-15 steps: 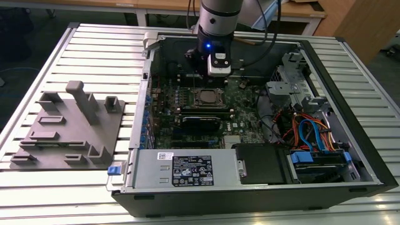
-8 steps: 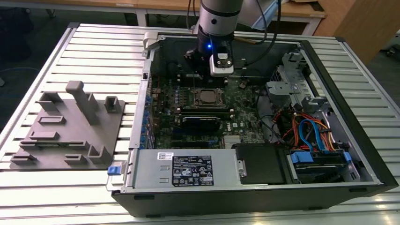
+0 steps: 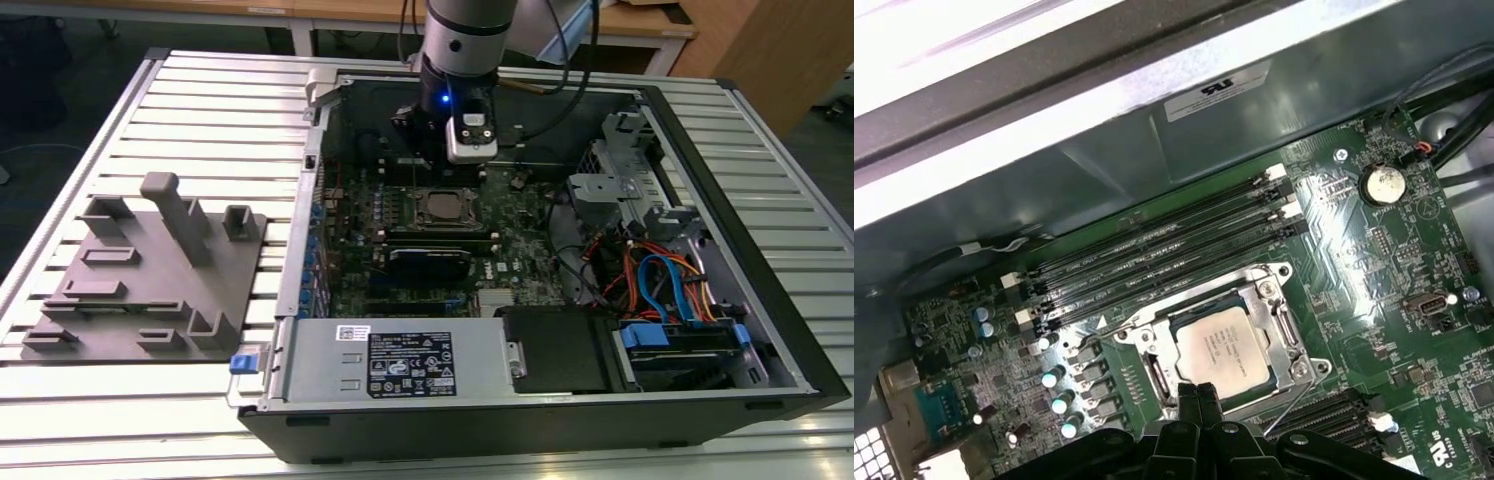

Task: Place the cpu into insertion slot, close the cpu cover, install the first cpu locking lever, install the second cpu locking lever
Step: 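Install the first cpu locking lever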

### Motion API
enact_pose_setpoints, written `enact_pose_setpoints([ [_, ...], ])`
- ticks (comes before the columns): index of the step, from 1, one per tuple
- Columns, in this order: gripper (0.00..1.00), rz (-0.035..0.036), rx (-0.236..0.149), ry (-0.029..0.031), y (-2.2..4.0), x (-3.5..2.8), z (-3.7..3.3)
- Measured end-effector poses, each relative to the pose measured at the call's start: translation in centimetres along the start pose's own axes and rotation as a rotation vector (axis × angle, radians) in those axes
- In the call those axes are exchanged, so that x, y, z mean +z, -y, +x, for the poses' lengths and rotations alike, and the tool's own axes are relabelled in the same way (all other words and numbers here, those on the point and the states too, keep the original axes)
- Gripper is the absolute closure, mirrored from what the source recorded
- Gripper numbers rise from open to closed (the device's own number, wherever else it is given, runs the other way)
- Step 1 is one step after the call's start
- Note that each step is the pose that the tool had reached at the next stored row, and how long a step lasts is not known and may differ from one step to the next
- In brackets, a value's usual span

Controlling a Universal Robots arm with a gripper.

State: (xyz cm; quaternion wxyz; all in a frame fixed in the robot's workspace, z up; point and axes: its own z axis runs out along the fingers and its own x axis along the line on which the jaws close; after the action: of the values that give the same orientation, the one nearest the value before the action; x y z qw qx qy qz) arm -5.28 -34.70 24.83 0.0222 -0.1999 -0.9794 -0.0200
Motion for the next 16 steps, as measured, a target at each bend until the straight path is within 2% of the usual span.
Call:
enact_pose_setpoints([
  [13,0.89,0.0001,-0.001,0.0000,0.09,0.01,0.20],
  [16,0.89,0.0016,-0.031,-0.0009,0.10,0.01,0.21],
])
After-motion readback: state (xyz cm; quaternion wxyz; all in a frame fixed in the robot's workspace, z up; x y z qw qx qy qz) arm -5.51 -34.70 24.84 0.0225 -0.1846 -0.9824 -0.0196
